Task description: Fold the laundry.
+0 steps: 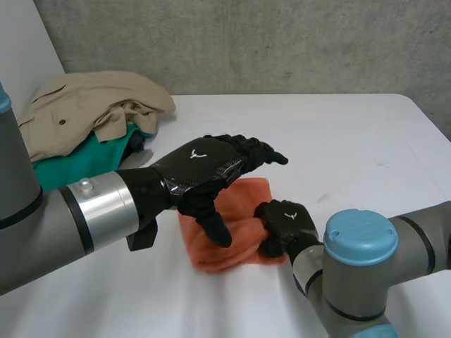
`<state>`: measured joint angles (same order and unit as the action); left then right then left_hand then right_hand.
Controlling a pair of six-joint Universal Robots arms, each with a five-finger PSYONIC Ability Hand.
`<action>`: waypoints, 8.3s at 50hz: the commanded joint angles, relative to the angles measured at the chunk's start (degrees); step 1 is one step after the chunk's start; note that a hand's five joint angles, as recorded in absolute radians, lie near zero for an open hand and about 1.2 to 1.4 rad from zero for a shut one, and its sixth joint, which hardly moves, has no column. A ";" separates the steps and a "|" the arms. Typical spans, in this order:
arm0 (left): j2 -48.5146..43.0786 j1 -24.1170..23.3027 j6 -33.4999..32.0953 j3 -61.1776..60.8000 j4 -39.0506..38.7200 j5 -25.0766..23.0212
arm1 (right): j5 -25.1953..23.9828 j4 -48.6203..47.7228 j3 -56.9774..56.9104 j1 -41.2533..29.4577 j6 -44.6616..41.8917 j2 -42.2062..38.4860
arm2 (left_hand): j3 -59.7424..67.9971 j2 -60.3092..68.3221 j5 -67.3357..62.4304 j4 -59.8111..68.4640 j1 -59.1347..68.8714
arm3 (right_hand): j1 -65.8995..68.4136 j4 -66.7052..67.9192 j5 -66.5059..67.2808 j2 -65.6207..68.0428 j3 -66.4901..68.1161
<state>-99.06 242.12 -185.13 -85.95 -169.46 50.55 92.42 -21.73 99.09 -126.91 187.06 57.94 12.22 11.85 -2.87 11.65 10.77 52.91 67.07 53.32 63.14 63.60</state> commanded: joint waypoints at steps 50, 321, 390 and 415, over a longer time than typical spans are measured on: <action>-1.93 -5.35 5.83 4.04 -7.56 7.20 | 1.88 23.31 -72.74 42.89 -3.36 -34.75 | -2.22 -1.85 2.87 -1.65 -0.77 | -42.91 -57.07 -53.32 -53.14 -53.60; -15.56 4.67 6.80 27.95 -40.94 25.92 | -1.72 -14.72 -44.15 9.41 -27.63 5.61 | 67.78 68.15 -67.13 68.35 69.23 | 27.09 12.93 16.68 16.86 16.40; -22.05 13.11 -7.18 3.50 -0.09 18.09 | -9.10 10.23 0.76 13.98 -28.24 10.63 | 23.55 23.93 -22.91 24.13 25.01 | -23.23 -37.39 -33.64 -33.46 -33.92; -9.14 12.23 -8.14 -2.11 0.88 22.05 | -4.62 -3.32 -6.01 11.34 -27.01 1.20 | 67.78 68.15 -67.13 68.35 69.23 | 27.09 12.93 16.68 16.86 16.40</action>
<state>-114.74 254.05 -191.62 -84.13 -172.51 72.53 88.64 -24.47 90.75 -116.30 158.80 53.01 67.98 68.32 -57.24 68.51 65.38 64.34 68.32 33.08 67.68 67.94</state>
